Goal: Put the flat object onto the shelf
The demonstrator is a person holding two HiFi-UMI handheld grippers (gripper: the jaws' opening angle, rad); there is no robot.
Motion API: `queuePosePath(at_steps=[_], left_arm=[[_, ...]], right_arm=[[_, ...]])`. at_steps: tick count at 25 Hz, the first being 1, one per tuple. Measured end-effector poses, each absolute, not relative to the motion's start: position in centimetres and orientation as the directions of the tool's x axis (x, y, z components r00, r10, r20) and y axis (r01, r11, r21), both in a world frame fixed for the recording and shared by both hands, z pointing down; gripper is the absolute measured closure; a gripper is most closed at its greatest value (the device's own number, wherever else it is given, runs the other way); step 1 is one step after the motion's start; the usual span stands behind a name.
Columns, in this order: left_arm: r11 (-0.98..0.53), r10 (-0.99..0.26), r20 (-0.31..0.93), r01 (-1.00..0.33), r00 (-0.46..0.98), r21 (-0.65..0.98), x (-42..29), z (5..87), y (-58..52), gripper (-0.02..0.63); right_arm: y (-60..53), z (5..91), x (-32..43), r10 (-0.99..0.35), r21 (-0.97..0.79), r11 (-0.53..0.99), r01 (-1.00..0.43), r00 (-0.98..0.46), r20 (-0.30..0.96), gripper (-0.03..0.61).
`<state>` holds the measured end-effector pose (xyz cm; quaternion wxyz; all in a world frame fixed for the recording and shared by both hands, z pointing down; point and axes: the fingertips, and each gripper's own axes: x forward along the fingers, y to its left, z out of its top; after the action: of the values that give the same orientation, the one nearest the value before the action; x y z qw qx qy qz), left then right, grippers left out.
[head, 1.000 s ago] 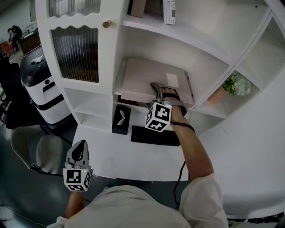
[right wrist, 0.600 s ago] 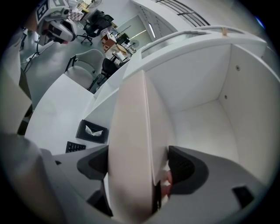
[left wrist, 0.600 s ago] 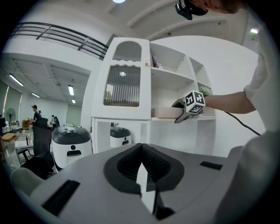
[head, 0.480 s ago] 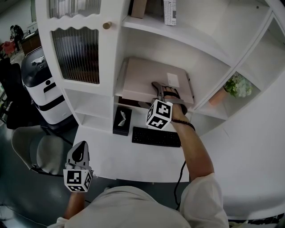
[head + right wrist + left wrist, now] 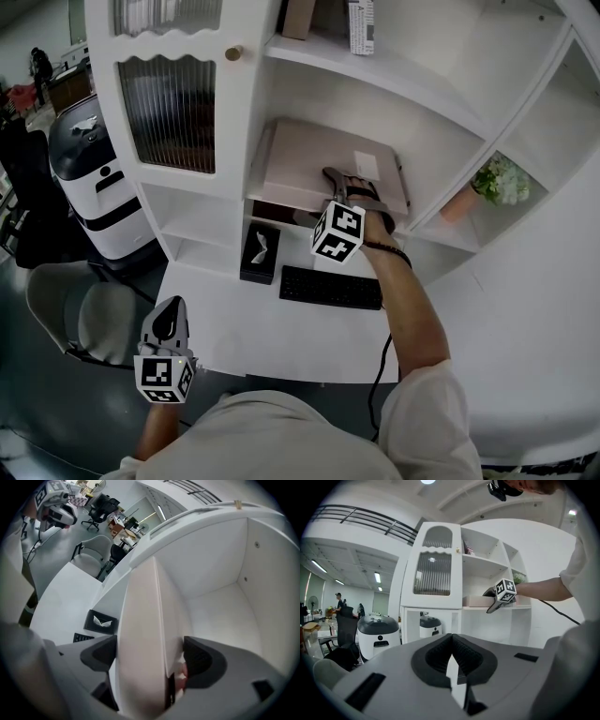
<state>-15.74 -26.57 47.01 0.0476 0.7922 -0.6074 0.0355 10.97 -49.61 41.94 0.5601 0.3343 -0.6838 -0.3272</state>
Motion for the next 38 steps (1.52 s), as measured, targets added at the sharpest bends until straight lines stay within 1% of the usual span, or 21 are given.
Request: queuePosePath(at_steps=[5,10,15,19,25,34,38], left_arm=[[-0.25,-0.96,0.118,-0.968,0.252,0.034,-16.1,47.0,-26.2,0.614],[-0.255,-0.959,0.119,-0.966,0.257,0.032,-16.4,46.9,-26.0,0.614],[-0.275,-0.954,0.116,-0.961,0.277,0.035,-15.5,46.9,-26.0,0.614],[-0.289,-0.95,0.11,-0.957,0.291,0.033,-14.9,46.6,-25.5,0.614],[-0.315,-0.943,0.106,-0.948,0.317,0.032,-13.9,46.5,-25.3,0.614],[-0.338,-0.936,0.096,-0.941,0.339,0.027,-13.3,46.0,-25.0,0.614],[-0.344,-0.934,0.092,-0.939,0.345,0.025,-13.2,45.8,-24.9,0.614]], right_arm=[[-49.6,41.9,11.0,-0.835,0.836,0.542,-0.086,-0.159,0.526,0.124],[-48.5,41.2,10.7,-0.839,0.839,0.534,-0.103,-0.184,0.512,0.161],[-47.0,40.5,10.8,-0.848,0.847,0.519,-0.116,-0.198,0.492,0.166],[-44.8,39.1,10.6,-0.852,0.832,0.512,-0.214,-0.252,0.459,0.184],[-41.8,36.3,10.6,-0.876,0.794,0.468,-0.389,-0.32,0.36,0.232],[-38.0,34.2,11.5,-0.905,0.707,0.411,-0.576,-0.353,0.238,0.29],[-36.2,33.7,12.0,-0.91,0.654,0.399,-0.643,-0.366,0.196,0.298]])
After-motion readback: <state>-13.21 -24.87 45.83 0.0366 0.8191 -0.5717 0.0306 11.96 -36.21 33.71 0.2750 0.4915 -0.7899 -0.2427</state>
